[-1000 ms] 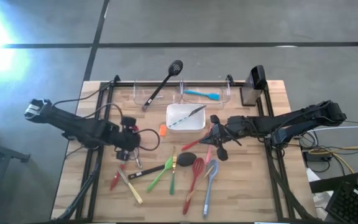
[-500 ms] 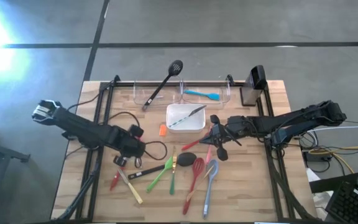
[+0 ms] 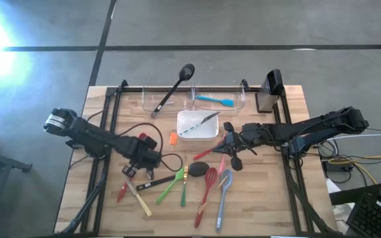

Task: Pick & Place Kitchen Items
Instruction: Put the silver table knife into the white bin

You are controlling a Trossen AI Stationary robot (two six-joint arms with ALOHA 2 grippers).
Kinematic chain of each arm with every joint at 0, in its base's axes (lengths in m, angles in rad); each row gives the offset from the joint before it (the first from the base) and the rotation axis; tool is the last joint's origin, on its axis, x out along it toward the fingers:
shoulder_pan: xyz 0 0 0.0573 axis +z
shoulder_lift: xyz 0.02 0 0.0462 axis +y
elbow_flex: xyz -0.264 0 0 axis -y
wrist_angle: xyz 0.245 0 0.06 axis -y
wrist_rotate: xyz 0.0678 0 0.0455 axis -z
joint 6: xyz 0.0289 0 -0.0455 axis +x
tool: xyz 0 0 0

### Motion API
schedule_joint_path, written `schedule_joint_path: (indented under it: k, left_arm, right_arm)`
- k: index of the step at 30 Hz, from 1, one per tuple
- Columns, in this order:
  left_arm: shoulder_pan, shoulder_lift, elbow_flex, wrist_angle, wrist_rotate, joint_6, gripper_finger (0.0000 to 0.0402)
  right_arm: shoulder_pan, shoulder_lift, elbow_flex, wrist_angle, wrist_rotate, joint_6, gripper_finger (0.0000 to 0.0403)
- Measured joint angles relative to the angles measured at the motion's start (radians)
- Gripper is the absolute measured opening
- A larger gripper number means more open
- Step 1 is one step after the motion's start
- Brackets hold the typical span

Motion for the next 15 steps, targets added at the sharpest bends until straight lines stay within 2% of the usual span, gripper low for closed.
schedule_joint_path:
  k: [7, 15]
  left_arm:
    - [0.04, 0.001, 0.0, 0.033, 0.073, 0.037, 0.0112]
    - [0.054, 0.001, -0.058, 0.086, 0.101, 0.069, 0.0112]
  right_arm:
    - [0.0, 0.0, 0.0, 0.0, 0.0, -0.016, 0.0008]
    - [0.0, 0.0, 0.0, -0.001, 0.0, -0.015, 0.0008]
